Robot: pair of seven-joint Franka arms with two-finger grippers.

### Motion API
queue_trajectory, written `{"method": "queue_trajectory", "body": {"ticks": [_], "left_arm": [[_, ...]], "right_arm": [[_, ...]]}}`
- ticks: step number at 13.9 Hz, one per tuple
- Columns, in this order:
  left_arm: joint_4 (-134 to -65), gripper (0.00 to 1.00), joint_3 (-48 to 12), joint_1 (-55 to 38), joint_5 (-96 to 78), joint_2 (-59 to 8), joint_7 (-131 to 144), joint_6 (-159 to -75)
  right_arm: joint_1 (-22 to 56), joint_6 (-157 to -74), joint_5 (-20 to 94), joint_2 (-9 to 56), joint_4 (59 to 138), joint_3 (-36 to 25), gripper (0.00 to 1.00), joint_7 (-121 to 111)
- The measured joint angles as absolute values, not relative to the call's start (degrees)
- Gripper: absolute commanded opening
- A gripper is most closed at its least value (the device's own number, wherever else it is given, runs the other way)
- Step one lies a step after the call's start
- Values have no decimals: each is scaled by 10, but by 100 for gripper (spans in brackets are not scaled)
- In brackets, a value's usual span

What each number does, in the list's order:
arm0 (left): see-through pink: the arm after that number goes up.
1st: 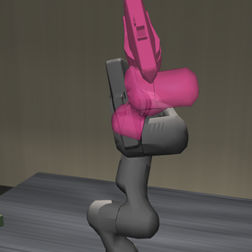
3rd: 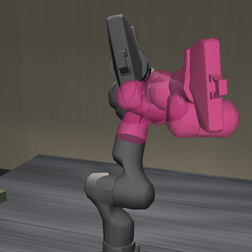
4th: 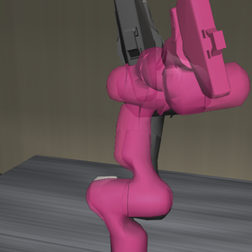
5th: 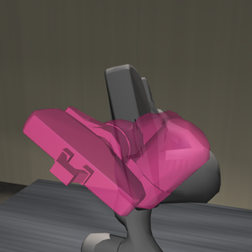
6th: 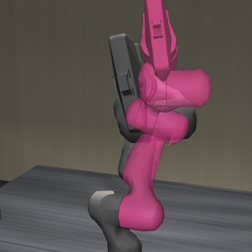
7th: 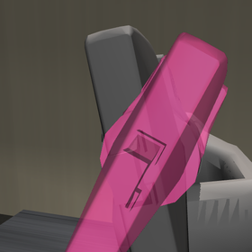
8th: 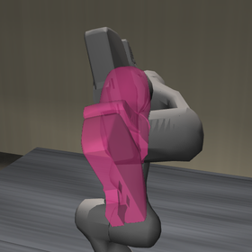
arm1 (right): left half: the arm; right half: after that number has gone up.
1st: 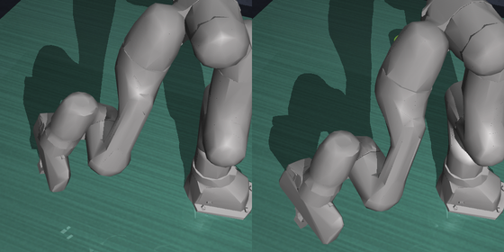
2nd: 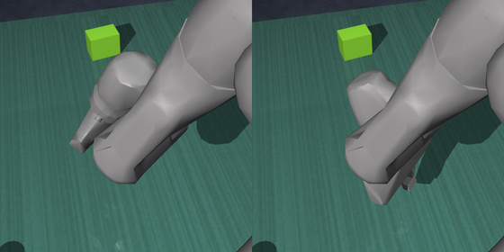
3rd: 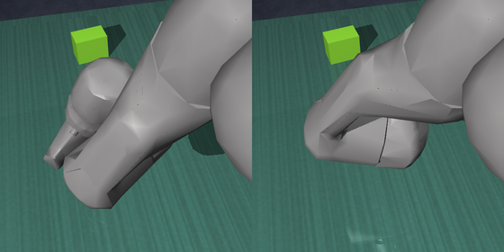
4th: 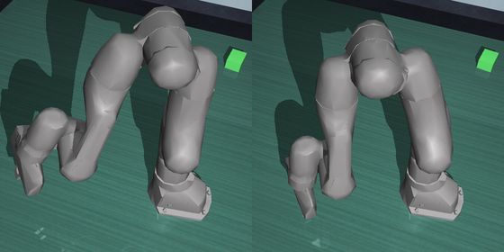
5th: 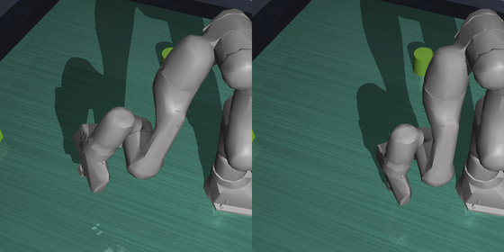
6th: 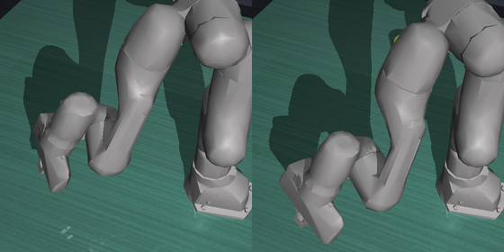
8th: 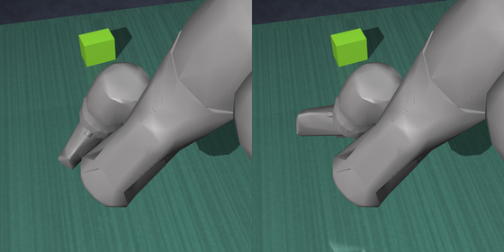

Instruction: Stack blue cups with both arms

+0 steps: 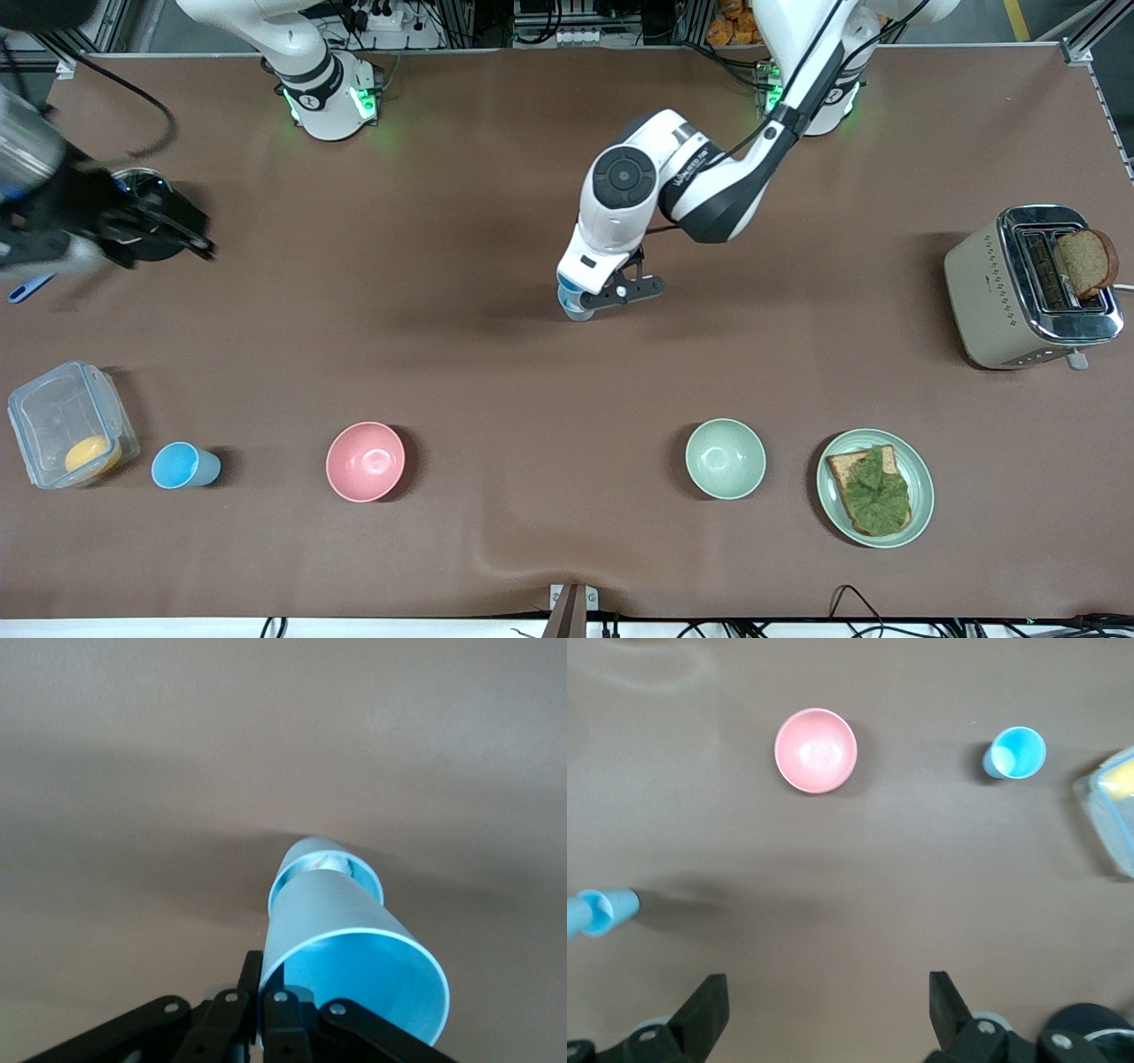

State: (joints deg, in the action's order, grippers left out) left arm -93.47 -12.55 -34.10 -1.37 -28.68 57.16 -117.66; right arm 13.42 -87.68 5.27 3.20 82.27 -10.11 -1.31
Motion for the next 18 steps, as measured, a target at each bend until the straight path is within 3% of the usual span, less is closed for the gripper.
{"method": "queue_trajectory", "body": {"ticks": [5, 13, 14, 15, 16, 18], "left_arm": [[-935, 0, -123, -343, -14, -301, 572, -1172], [-932, 0, -123, -344, -14, -318, 572, -1183], [-929, 15, -123, -344, -14, -319, 572, -1184], [-924, 75, -123, -344, -14, -321, 572, -1184], [-917, 100, -123, -344, -14, -325, 572, -1185], [-905, 100, -123, -344, -14, -332, 573, -1186]], "right_arm": [[87, -838, 53, 4, 840, -109, 100, -59], [81, -837, 40, -18, 895, -111, 100, -69], [82, -837, 34, -18, 897, -111, 100, -75], [84, -838, 31, -18, 900, -111, 100, -77], [85, -841, 30, -18, 902, -110, 100, -78], [86, -846, 30, -18, 905, -110, 100, -79]]}}
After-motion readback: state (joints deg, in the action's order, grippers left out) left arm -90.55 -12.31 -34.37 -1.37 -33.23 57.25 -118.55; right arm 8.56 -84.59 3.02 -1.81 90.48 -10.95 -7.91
